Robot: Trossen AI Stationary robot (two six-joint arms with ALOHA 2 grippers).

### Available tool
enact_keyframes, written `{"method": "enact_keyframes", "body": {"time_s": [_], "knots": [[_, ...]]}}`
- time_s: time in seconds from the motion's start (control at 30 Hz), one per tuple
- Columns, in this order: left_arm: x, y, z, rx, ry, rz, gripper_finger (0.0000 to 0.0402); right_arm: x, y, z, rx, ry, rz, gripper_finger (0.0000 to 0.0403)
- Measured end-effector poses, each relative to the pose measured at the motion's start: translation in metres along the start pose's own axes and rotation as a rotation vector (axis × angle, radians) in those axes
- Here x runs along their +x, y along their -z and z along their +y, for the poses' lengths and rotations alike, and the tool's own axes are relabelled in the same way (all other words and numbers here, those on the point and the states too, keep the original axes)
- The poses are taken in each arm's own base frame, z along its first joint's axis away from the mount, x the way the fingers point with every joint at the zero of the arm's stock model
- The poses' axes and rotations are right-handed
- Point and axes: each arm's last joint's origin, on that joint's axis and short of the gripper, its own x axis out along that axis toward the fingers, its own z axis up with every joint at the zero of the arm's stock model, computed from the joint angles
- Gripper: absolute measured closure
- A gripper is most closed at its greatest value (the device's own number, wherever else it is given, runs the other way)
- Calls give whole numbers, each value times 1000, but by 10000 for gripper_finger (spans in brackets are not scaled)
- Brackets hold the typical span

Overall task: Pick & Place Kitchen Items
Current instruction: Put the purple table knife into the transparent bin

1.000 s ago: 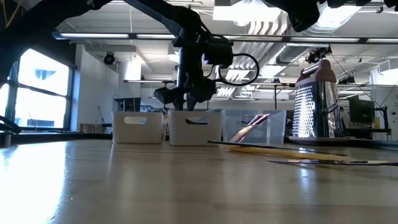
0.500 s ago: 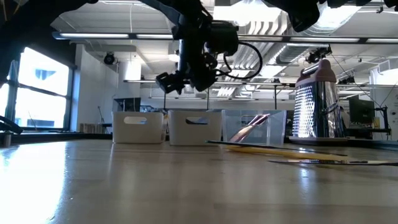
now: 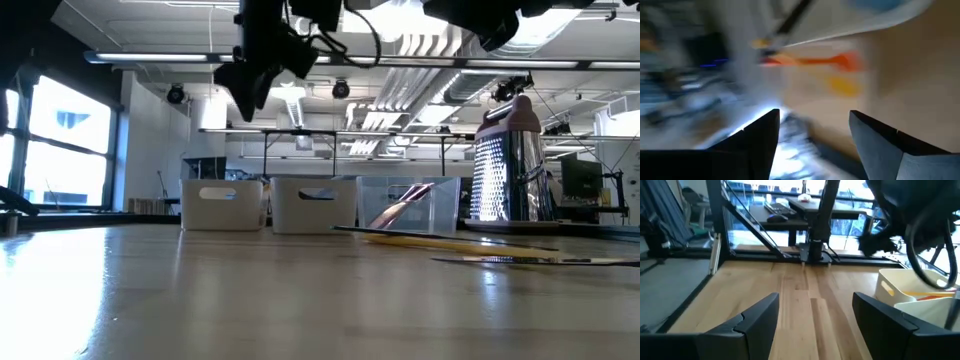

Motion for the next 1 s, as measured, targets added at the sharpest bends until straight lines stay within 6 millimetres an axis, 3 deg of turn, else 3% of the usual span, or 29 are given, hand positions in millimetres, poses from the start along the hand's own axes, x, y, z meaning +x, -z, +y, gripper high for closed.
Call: {"method": "enact_keyframes", "body": {"time_s": [0.13,0.27,0.43,0.67,0.83,1.0], "knots": [[-24,5,-12,-200,393,-115,169,2,-15,-3,7,59,74,156],[-43,-5,-40,-187,616,-218,169,4,-28,-6,-54,63,207,156],[-54,-1,-83,-44,685,-189,169,1,-39,-18,-8,6,448,156],[-70,32,-136,-90,621,-114,169,-7,-33,-41,181,-66,778,156],[-78,52,-163,-168,624,-193,169,10,-21,-54,181,-62,846,156],[-84,63,-181,-238,609,-379,169,36,-1,-59,104,-19,888,156]]}}
